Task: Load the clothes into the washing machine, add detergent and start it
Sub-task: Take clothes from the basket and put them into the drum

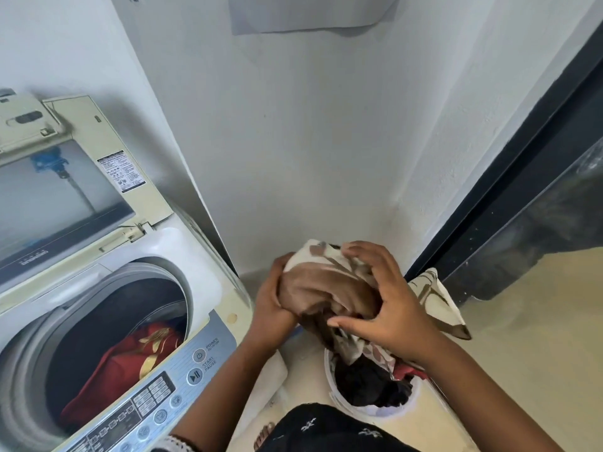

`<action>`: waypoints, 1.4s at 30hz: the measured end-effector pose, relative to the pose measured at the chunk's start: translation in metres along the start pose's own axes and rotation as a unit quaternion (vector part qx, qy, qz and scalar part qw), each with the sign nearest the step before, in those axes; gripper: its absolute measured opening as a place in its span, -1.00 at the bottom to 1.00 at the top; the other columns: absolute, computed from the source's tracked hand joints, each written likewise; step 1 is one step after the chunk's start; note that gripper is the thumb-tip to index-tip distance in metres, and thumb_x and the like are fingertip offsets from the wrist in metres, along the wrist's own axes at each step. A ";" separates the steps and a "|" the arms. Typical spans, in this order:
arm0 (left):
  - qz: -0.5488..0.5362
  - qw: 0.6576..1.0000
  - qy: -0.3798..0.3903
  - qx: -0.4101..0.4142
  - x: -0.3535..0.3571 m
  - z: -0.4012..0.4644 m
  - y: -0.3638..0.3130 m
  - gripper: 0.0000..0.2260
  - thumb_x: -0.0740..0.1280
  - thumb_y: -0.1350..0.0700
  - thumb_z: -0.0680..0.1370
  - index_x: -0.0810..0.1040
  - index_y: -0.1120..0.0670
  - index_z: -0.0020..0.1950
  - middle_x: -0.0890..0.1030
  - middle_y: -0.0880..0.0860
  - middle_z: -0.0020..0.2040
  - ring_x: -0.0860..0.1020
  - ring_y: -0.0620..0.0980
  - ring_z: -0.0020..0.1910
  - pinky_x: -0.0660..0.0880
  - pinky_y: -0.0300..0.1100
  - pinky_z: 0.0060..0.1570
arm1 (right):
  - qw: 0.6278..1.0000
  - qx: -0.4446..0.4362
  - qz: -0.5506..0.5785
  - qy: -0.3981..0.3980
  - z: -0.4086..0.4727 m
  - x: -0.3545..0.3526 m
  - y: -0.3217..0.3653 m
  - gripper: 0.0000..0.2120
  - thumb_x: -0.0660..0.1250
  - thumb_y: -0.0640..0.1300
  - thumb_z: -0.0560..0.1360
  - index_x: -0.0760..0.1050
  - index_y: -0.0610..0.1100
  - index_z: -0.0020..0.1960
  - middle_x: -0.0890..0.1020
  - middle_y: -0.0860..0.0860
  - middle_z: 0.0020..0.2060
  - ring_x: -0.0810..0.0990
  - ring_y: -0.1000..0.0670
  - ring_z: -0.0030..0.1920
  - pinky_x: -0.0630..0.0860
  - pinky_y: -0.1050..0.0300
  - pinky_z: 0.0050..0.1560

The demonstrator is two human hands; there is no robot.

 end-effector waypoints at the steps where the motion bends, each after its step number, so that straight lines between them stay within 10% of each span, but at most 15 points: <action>1: -0.076 0.997 -0.015 -0.022 -0.005 0.001 0.000 -0.47 0.52 0.16 0.28 0.50 0.15 0.22 0.69 0.01 0.03 0.66 -0.02 0.02 0.59 -0.10 0.00 | 1.000 0.012 -0.001 0.005 -0.003 -0.003 -0.008 -0.07 0.64 0.10 0.23 0.22 0.20 0.47 0.30 0.14 0.42 0.30 0.03 0.46 0.33 0.14 0.42; 5: -0.413 0.897 -0.058 -0.148 -0.007 0.001 0.005 -0.45 0.67 0.07 0.10 0.62 0.16 0.02 0.68 0.10 -0.11 0.62 0.13 -0.08 0.56 0.05 0.07 | 0.975 0.105 0.192 0.028 -0.014 -0.002 -0.028 0.14 0.66 0.11 0.19 0.01 0.22 0.55 0.29 0.11 0.48 0.32 0.04 0.48 0.38 0.11 0.42; 10: -0.484 0.843 -0.029 -0.232 0.026 -0.016 -0.017 -0.59 0.61 0.07 0.29 0.69 0.17 0.08 0.68 0.18 0.08 0.68 0.08 0.02 0.63 -0.05 0.00 | 0.935 0.134 0.304 -0.121 -0.011 0.028 -0.017 -0.01 0.64 -0.13 0.25 0.13 -0.16 0.50 0.52 0.23 0.29 0.49 0.14 0.34 0.45 0.33 0.24; 14: -0.305 0.921 -0.008 -0.243 0.033 -0.025 -0.014 -0.55 0.44 0.17 0.48 0.48 0.15 0.35 0.60 0.23 0.25 0.61 0.17 0.19 0.55 0.07 0.19 | 0.922 0.187 0.248 -0.230 -0.016 0.017 -0.031 -0.21 0.50 -0.52 0.29 0.35 -0.04 0.38 0.64 0.09 0.12 0.63 0.06 0.16 0.57 0.26 0.11; 17: -0.015 0.991 -0.084 -0.104 0.021 -0.025 0.003 -0.06 0.63 0.19 0.29 0.13 -0.03 0.51 0.34 0.07 0.45 0.41 -0.05 0.40 0.36 -0.15 0.40 | 0.968 0.146 0.003 -0.202 -0.016 0.001 -0.035 -0.25 0.43 -0.45 0.29 0.39 0.04 0.37 0.61 0.03 0.13 0.62 0.05 0.08 0.55 0.26 0.05; 20: 0.216 0.976 -0.006 0.033 0.023 -0.026 0.012 0.08 0.64 -0.03 0.23 -0.03 -0.21 0.52 0.05 -0.03 0.55 0.10 -0.12 0.53 0.13 -0.32 0.47 | 0.970 0.054 -0.188 -0.144 -0.014 0.012 -0.013 -0.40 0.26 -0.22 0.33 0.38 0.04 0.36 0.62 -0.02 0.11 0.60 -0.01 0.01 0.46 0.26 0.00; 23: 0.142 0.986 0.081 0.025 0.029 -0.031 0.009 -0.03 0.61 0.09 0.26 0.12 -0.14 0.52 0.35 -0.02 0.43 0.41 -0.09 0.39 0.43 -0.13 0.33 | 0.984 0.033 -0.157 -0.079 -0.012 0.028 0.010 -0.35 0.17 -0.18 0.29 0.32 0.13 0.37 0.58 0.08 0.19 0.54 0.08 0.11 0.47 0.27 0.05; 27: -0.061 0.995 -0.064 -0.047 0.008 -0.040 -0.003 -0.32 0.64 0.13 0.25 0.42 -0.03 0.28 0.69 -0.04 0.05 0.67 -0.09 -0.01 0.57 -0.28 -0.05 | 0.994 -0.067 -0.089 0.021 -0.008 0.031 0.015 -0.41 0.37 -0.16 0.37 0.38 0.05 0.39 0.45 0.10 0.37 0.41 0.11 0.39 0.43 0.10 0.35; 32: -0.201 0.951 -0.206 -0.112 -0.017 -0.043 -0.013 -0.67 0.38 0.12 0.52 0.45 0.00 0.27 0.69 -0.13 -0.03 0.65 -0.18 -0.11 0.56 -0.33 -0.27 | 0.985 -0.037 -0.157 0.059 -0.009 0.034 0.000 -0.18 0.35 0.40 0.38 0.17 0.18 0.54 0.14 0.16 0.56 0.12 0.02 0.56 0.04 -0.23 0.52; 37: -0.267 0.917 -0.243 -0.170 -0.047 -0.050 -0.014 -0.78 0.15 0.02 0.67 0.49 -0.11 0.27 0.65 -0.01 0.13 0.62 -0.06 0.06 0.57 -0.22 -0.19 | 0.991 0.047 0.099 0.078 -0.008 0.046 -0.002 -0.15 0.49 0.29 0.34 0.17 0.21 0.52 0.24 0.12 0.50 0.31 0.03 0.49 0.41 -0.06 0.40; 42: -0.289 0.910 -0.255 -0.152 -0.080 -0.060 -0.023 -0.76 0.16 0.02 0.67 0.48 -0.06 0.32 0.66 0.02 0.14 0.63 -0.02 0.11 0.59 -0.13 0.00 | 0.890 0.213 0.401 0.034 -0.002 0.073 0.018 -0.30 0.26 0.40 0.46 0.29 0.08 0.49 0.53 0.01 0.35 0.50 -0.07 0.37 0.47 -0.06 0.33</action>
Point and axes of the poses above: each hand's wrist, its own z-axis towards the middle knuckle, its own x-axis out of the palm, y = z × x, the point moved 1 cm from there along z, towards the middle knuckle
